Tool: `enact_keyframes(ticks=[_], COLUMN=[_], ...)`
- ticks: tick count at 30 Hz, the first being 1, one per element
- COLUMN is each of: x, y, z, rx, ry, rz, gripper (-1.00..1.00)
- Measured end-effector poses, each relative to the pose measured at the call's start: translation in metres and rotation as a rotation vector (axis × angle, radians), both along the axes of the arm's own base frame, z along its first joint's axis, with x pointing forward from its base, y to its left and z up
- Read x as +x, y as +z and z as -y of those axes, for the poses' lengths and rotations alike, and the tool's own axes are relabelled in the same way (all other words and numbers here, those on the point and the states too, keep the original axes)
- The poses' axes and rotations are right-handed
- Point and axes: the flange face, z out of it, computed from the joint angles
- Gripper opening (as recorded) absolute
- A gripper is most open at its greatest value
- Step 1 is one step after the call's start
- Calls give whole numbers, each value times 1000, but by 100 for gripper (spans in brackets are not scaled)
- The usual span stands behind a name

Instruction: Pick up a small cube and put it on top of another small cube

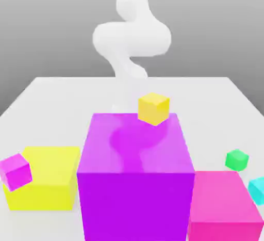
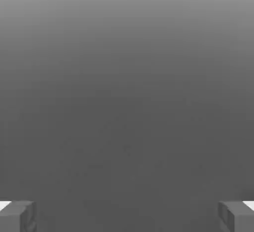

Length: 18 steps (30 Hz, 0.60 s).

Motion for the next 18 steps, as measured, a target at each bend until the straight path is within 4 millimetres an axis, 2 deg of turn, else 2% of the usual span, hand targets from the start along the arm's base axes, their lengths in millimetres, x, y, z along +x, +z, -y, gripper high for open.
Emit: enact_keyframes(ticks=[4, 9, 14, 18], x=[44, 76, 83, 67], y=[-61, -144, -233, -308], z=[-47, -112, -178, -233], rx=[-126, -269, -400, -497], ry=[224, 509, 811, 1074], rz=[-100, -206, -300, -363], gripper=[0, 0, 0, 0])
